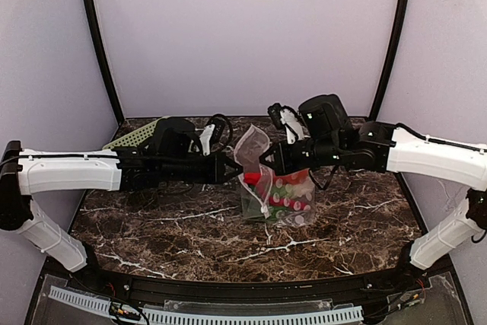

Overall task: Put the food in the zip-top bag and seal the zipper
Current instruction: Adjust the zipper food storage bag at the center of the board, then adjust the bowl.

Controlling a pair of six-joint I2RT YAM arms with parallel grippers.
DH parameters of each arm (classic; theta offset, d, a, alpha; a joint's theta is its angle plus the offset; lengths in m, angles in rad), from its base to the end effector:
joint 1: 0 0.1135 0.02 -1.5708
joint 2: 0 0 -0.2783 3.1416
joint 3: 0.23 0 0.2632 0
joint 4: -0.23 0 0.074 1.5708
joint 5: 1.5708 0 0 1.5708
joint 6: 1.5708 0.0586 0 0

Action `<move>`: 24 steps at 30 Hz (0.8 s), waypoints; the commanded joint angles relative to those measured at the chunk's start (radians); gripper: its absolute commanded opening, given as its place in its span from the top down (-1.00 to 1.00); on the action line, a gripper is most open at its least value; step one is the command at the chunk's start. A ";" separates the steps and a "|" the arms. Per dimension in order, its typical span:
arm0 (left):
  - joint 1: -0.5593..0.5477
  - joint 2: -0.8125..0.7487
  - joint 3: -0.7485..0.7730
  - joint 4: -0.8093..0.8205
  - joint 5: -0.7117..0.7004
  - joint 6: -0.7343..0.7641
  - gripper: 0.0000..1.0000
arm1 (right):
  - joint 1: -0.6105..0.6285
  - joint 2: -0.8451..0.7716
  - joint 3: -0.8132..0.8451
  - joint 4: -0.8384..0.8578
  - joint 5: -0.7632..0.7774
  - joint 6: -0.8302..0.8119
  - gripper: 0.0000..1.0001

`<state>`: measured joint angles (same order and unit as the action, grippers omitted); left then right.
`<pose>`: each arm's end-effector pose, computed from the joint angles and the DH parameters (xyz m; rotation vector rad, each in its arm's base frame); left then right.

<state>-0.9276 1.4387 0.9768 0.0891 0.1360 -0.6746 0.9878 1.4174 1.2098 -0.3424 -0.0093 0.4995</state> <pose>0.2110 -0.2948 0.2808 0.3675 2.1036 -1.1469 0.1942 0.2955 0.3251 -0.5502 2.1845 0.8616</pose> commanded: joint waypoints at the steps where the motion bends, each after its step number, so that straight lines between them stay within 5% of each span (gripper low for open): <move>1: 0.004 -0.041 0.060 -0.032 0.126 0.051 0.99 | -0.024 -0.046 -0.016 -0.018 0.054 0.006 1.00; 13: 0.003 -0.063 0.029 -0.226 -0.013 0.062 0.97 | -0.035 -0.089 -0.022 -0.032 0.052 0.007 1.00; 19: 0.009 -0.108 0.058 -0.338 -0.009 0.150 -0.03 | -0.034 -0.070 -0.018 -0.015 0.021 0.007 1.00; 24: 0.150 -0.181 0.110 -0.496 0.058 0.283 -0.54 | -0.034 -0.060 -0.015 -0.004 0.013 0.004 1.00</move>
<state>-0.8890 1.3415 1.0325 -0.2508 0.1501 -0.5179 0.9607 1.3483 1.1927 -0.3885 0.0154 0.4999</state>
